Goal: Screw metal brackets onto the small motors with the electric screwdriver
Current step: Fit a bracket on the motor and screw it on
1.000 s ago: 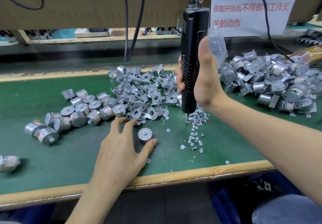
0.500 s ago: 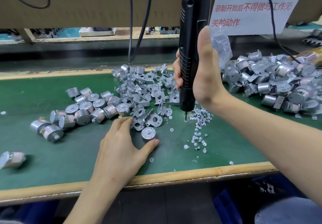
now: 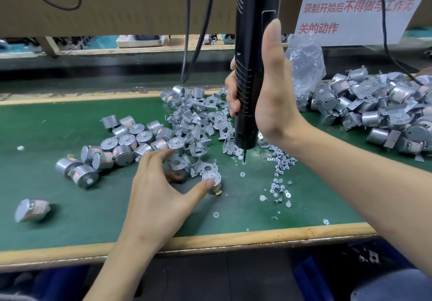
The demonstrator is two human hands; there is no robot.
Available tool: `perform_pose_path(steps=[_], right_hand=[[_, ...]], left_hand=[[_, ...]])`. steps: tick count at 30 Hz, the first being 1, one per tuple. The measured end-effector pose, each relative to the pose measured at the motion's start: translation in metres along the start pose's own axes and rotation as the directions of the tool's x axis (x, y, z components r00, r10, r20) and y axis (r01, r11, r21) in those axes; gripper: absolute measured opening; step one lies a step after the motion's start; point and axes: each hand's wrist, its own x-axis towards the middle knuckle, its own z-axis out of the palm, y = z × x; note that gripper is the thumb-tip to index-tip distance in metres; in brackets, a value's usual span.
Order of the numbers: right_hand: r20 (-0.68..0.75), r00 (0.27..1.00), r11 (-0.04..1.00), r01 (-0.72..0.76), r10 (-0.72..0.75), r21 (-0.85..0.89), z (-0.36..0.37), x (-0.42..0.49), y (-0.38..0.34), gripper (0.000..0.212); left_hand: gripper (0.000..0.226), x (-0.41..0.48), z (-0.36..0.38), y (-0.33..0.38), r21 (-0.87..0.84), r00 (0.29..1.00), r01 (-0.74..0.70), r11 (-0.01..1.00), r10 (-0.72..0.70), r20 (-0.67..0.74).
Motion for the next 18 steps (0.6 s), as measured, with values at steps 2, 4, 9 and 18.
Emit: perform_pose_path(steps=[2,4,9,18], right_hand=[[-0.018,1.0,1.0,-0.009,0.009,-0.005,-0.001,0.001,0.001,0.093],[-0.04,0.999,1.0,-0.024,0.023,-0.008,-0.001,0.002,0.001,0.081],[-0.056,0.997,0.999,-0.043,0.044,0.023,0.001,0.002,-0.001,0.073],[-0.053,0.998,0.999,-0.041,0.043,0.031,0.001,-0.001,-0.003,0.072]], left_hand=[[0.087,0.0,0.002,0.0,-0.08,0.998,0.037,0.996,-0.041,-0.049],[0.068,0.0,0.002,-0.002,-0.046,0.991,0.047,0.998,-0.052,-0.126],[0.023,0.005,-0.006,-0.01,0.249,0.955,-0.118,0.961,0.179,-0.238],[0.031,0.014,-0.021,-0.019,0.408,0.939,-0.235,0.882,0.315,-0.139]])
